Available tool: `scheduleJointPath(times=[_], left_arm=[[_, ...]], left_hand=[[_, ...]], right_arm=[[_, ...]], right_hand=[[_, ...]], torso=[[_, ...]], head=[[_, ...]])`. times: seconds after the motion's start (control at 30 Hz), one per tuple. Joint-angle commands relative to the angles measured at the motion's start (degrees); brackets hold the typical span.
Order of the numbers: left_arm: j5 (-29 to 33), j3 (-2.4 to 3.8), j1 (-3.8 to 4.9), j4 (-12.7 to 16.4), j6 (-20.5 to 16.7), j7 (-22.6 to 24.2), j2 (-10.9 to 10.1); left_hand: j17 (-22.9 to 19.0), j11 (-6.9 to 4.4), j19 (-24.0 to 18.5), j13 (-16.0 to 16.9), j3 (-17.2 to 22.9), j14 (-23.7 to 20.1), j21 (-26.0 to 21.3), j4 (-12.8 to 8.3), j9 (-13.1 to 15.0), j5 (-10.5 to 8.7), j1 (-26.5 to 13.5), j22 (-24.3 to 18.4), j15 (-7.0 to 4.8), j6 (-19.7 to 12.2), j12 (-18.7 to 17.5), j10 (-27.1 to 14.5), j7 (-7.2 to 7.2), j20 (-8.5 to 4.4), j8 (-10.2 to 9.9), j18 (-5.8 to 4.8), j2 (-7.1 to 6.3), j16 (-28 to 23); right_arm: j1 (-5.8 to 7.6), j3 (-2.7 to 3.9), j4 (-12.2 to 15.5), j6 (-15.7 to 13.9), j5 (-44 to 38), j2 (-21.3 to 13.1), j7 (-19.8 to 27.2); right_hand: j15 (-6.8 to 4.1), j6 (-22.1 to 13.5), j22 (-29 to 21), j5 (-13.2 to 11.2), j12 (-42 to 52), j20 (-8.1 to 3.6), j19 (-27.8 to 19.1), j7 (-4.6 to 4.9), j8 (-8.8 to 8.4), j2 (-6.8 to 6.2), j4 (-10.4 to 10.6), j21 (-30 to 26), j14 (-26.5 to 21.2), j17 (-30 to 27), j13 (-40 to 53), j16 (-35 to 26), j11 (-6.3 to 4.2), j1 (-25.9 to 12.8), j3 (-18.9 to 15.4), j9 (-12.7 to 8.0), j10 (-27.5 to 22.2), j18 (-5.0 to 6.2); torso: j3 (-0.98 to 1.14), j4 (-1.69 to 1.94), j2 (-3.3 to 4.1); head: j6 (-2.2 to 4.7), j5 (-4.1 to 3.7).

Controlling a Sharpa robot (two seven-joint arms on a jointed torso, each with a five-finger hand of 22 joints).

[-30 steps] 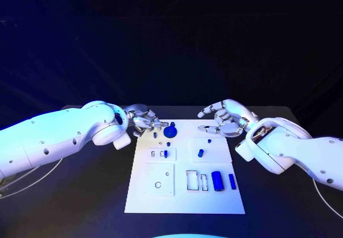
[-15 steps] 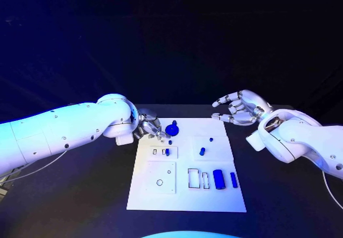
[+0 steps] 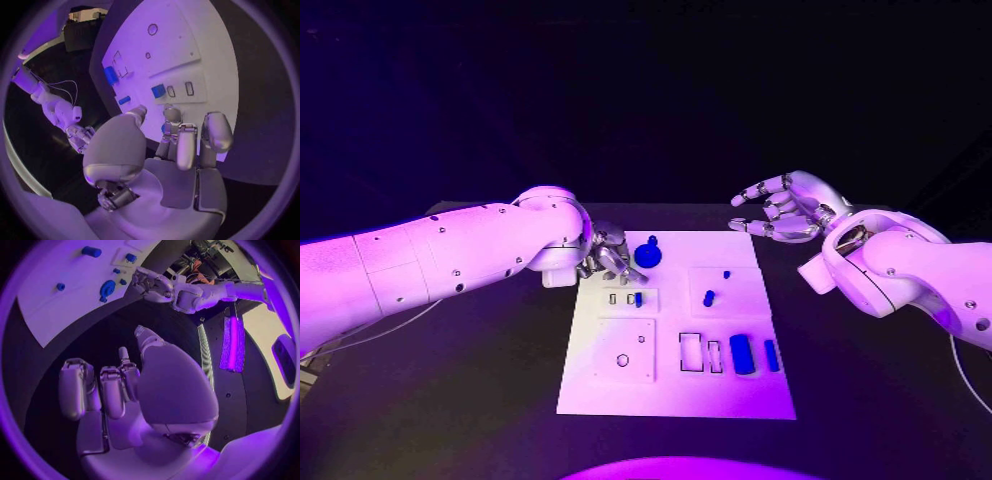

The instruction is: Assemble the parts on the task board

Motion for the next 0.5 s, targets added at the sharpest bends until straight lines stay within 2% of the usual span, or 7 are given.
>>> scheduleJointPath(times=[0.03,0.5], left_arm=[[-1.1,-0.17,-0.02,-0.5,2.4,-0.6,0.7],[-0.6,-0.74,-0.63,-2.2,2.5,-0.5,2.7]], left_hand=[[9.5,0.12,-0.1,-0.1,-0.4,2.8,0.1,0.0,0.1,0.07,-0.6,0.0,-0.23,-0.3,0.0,-0.3,0.02,0.02,0.3,-0.47,-0.07,-0.2],[9.5,0.14,-0.1,0.0,-0.3,2.7,0.1,0.0,0.3,0.18,-0.4,0.0,-0.20,-0.5,0.0,-0.4,0.04,0.05,0.2,-0.47,0.35,-0.2]], right_arm=[[0.04,0.04,-0.2,0.5,-0.5,0.1,-0.3],[0.03,0.04,-0.6,0.5,-0.7,0.4,-0.7]], right_hand=[[0.27,0.1,6.4,0.2,-0.2,0.08,-0.4,-0.05,0.31,-0.30,0.4,-0.4,5.0,11.3,5.8,-0.4,-0.09,-0.4,-0.1,-0.1,-0.5,0.43],[0.27,0.1,6.3,0.3,-0.5,0.08,-0.5,-0.05,0.32,-0.29,0.4,-0.6,4.9,11.1,5.5,-0.5,-0.09,-0.4,-0.1,-0.1,-0.8,0.48]], torso=[[-0.04,0.10,0.03],[-0.05,0.11,0.06]], head=[[-0.10,-0.09],[-0.46,-0.26]])
